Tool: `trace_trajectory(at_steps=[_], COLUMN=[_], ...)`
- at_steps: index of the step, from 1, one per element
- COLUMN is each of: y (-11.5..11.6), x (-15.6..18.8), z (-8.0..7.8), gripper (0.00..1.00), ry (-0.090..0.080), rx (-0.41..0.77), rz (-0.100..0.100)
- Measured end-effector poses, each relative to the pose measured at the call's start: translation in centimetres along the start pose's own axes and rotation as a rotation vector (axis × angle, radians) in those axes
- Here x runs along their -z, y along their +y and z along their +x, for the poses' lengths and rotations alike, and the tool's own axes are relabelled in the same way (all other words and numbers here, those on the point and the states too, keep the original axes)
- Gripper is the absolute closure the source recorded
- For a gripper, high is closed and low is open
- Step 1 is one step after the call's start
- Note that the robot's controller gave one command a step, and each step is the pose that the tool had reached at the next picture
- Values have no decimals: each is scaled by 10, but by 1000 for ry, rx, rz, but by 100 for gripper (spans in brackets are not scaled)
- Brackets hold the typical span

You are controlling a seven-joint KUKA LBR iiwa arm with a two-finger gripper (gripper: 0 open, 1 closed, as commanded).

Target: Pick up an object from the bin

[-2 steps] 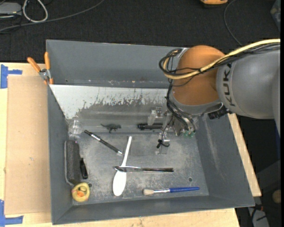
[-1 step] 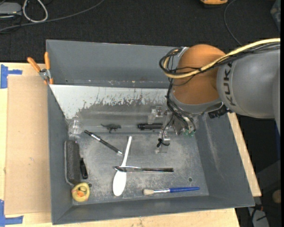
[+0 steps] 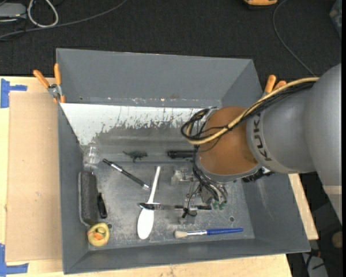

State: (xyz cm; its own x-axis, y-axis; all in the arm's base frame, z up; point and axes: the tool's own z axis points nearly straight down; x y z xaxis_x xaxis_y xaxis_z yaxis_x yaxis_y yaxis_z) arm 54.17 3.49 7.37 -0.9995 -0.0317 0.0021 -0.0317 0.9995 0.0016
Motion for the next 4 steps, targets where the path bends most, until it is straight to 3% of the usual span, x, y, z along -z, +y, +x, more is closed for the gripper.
trace_trajectory(at_steps=[1,2,3,4], y=[4,13,-3,3], x=[30,38,-6,-4], z=[6,14,9,11], gripper=[0,0,0,100], ry=[-7,-1,-6,-6], rx=[46,61,20,144], rz=[1,0,0,-2])
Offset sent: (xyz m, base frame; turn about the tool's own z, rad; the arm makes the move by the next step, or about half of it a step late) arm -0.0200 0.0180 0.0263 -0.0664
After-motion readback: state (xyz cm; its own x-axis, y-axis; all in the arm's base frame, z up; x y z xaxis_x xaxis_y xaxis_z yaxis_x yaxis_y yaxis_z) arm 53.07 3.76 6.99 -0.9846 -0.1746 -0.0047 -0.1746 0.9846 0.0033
